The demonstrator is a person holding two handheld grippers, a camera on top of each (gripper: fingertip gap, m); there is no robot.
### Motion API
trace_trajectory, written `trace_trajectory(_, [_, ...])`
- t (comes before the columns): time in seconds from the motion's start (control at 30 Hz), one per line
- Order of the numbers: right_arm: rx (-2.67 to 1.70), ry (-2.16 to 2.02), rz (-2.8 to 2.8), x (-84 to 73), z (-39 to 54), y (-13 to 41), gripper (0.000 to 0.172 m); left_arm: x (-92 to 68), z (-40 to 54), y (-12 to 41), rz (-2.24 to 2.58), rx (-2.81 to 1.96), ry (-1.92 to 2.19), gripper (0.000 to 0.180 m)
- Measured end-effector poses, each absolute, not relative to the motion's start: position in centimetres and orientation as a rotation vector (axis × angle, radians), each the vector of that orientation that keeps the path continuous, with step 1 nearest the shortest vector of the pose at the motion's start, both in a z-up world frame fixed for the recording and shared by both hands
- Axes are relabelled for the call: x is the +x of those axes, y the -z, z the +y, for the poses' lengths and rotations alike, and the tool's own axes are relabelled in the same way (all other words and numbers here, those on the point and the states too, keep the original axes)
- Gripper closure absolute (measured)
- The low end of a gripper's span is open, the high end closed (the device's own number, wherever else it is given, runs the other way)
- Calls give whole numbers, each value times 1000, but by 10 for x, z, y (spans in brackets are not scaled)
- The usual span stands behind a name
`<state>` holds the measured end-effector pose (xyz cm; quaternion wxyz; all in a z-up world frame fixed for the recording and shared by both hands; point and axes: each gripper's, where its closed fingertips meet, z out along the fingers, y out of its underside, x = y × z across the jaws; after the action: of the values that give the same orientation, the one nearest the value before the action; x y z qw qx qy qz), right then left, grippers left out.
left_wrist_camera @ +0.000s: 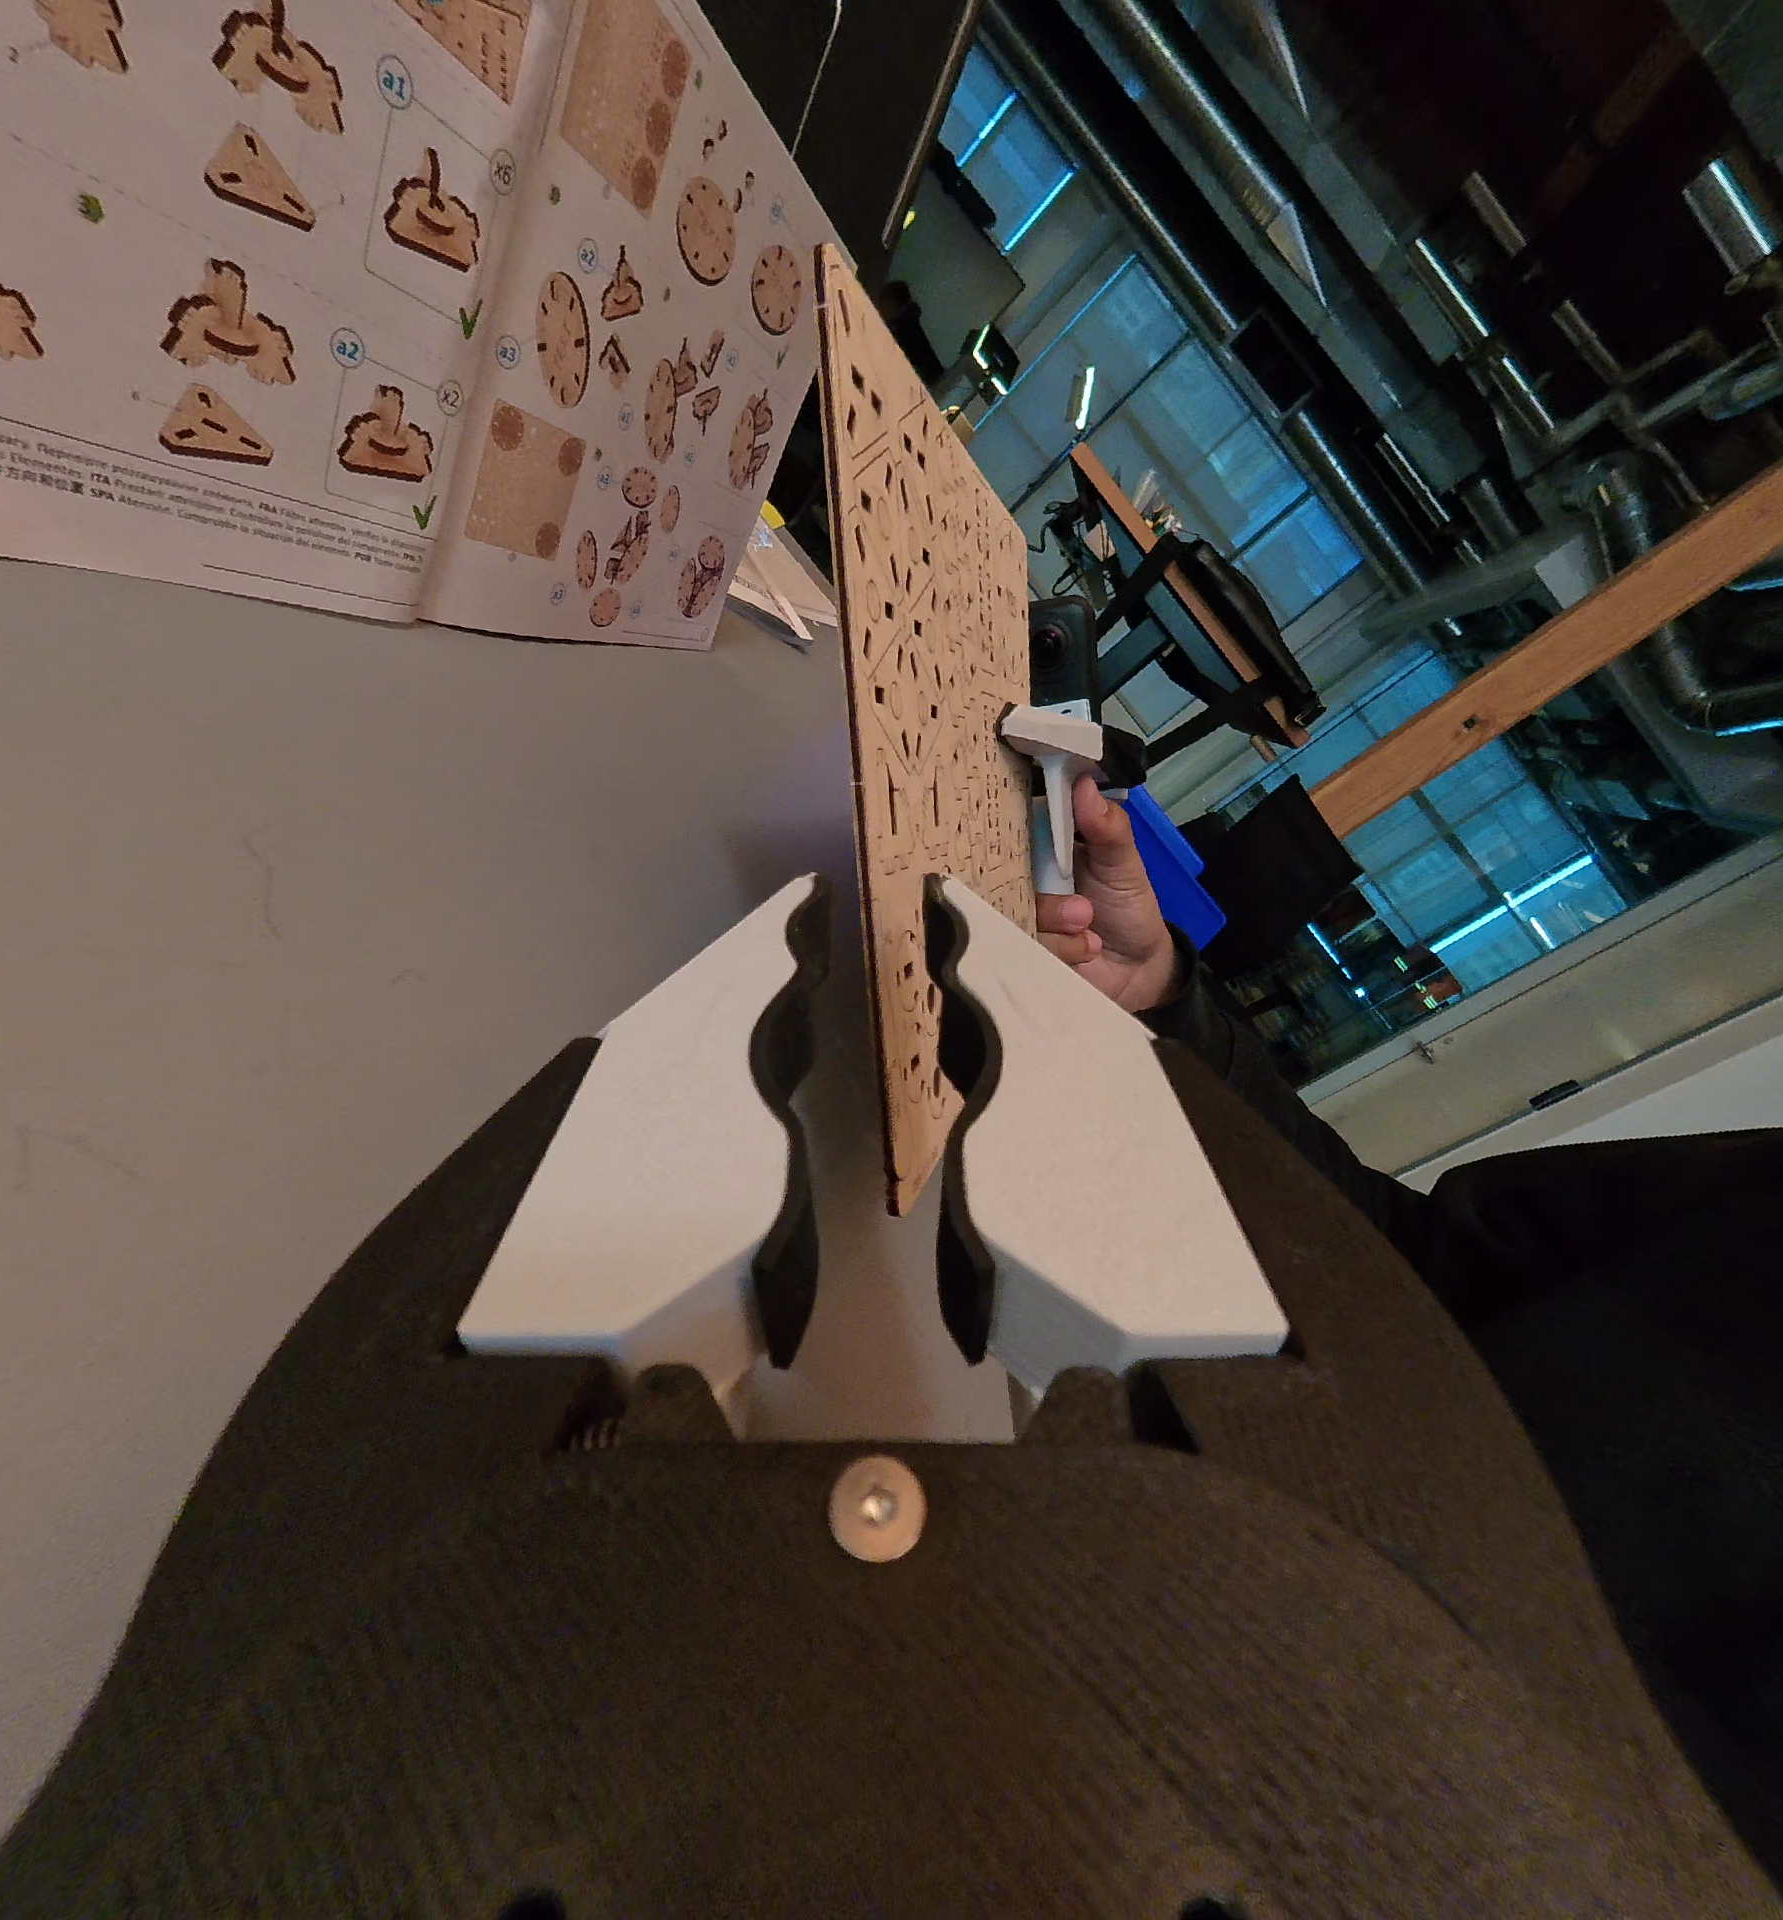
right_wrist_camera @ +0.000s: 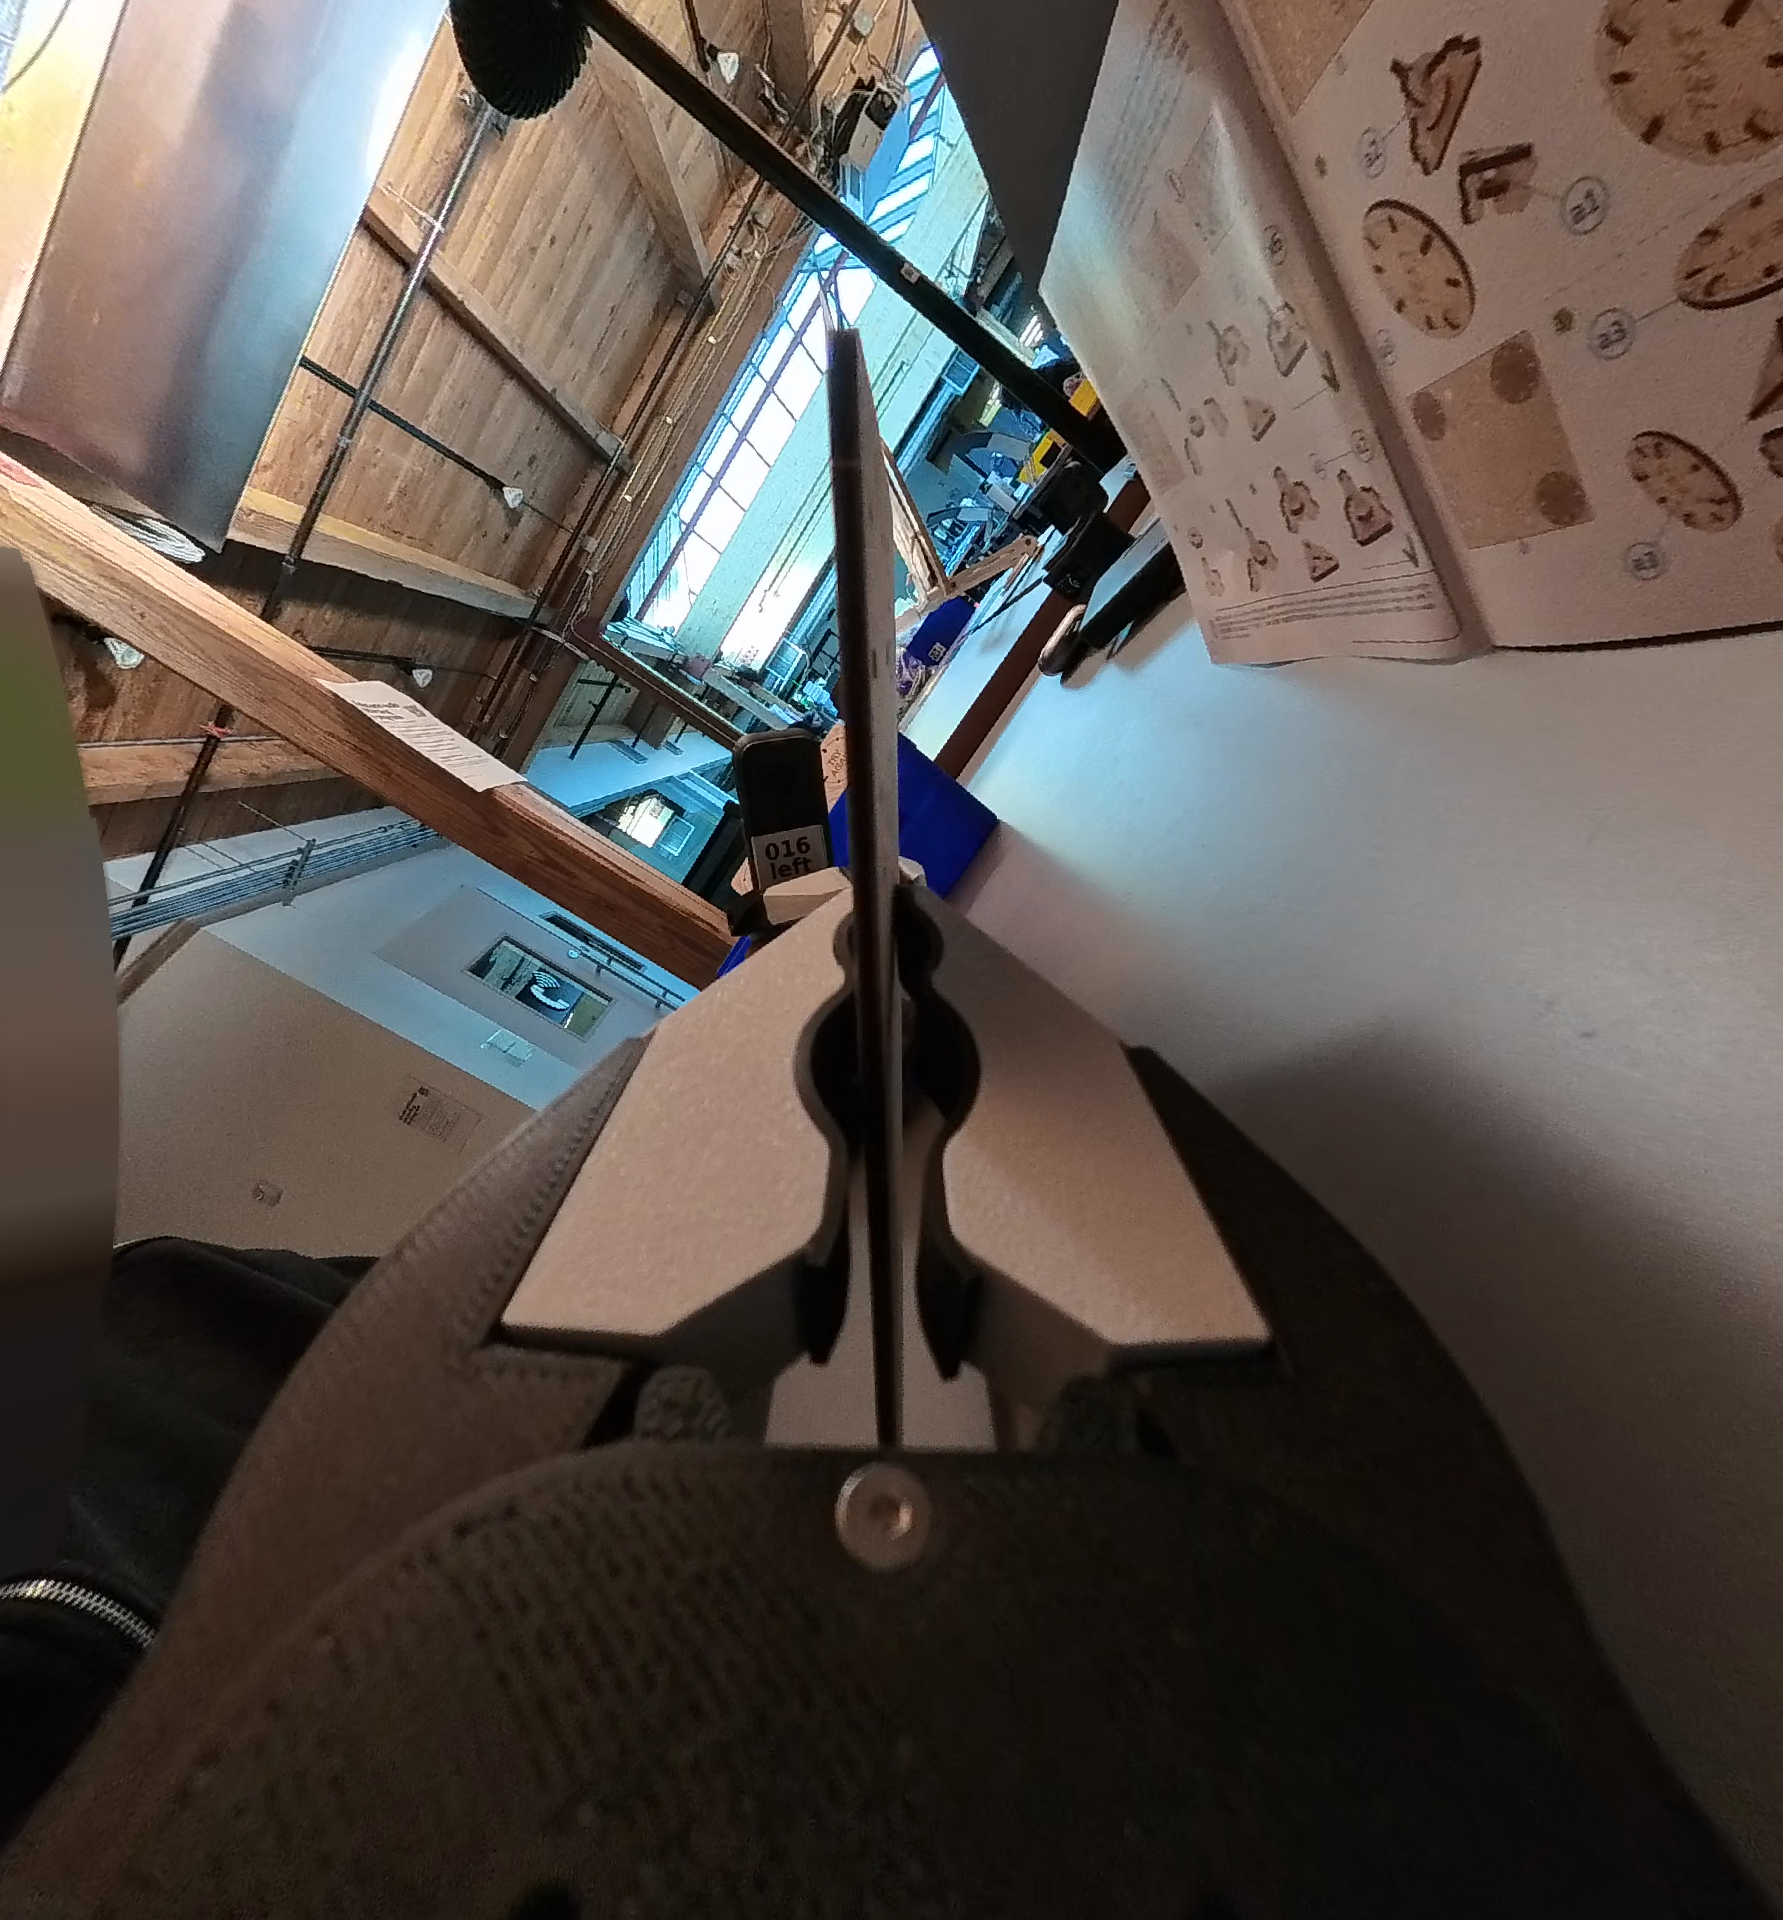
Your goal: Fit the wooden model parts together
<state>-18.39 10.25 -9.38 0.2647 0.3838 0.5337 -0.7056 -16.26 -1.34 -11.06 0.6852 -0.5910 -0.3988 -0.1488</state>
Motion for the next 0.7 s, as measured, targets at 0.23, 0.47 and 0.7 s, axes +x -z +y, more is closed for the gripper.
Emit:
trace_trajectory(0.23, [1038, 1898, 1440, -183, 101, 95, 172, -160, -9, 114, -894, -1347, 343, 162])
trace_trajectory(0.47, [1031, 1897, 1432, -182, 100, 94, 172, -158, -4, 117, -891, -1363, 346, 159])
trace_trajectory(0.7, [1026, 1896, 1430, -181, 99, 93, 172, -160, -11, 101, -861, -1285, 341, 160])
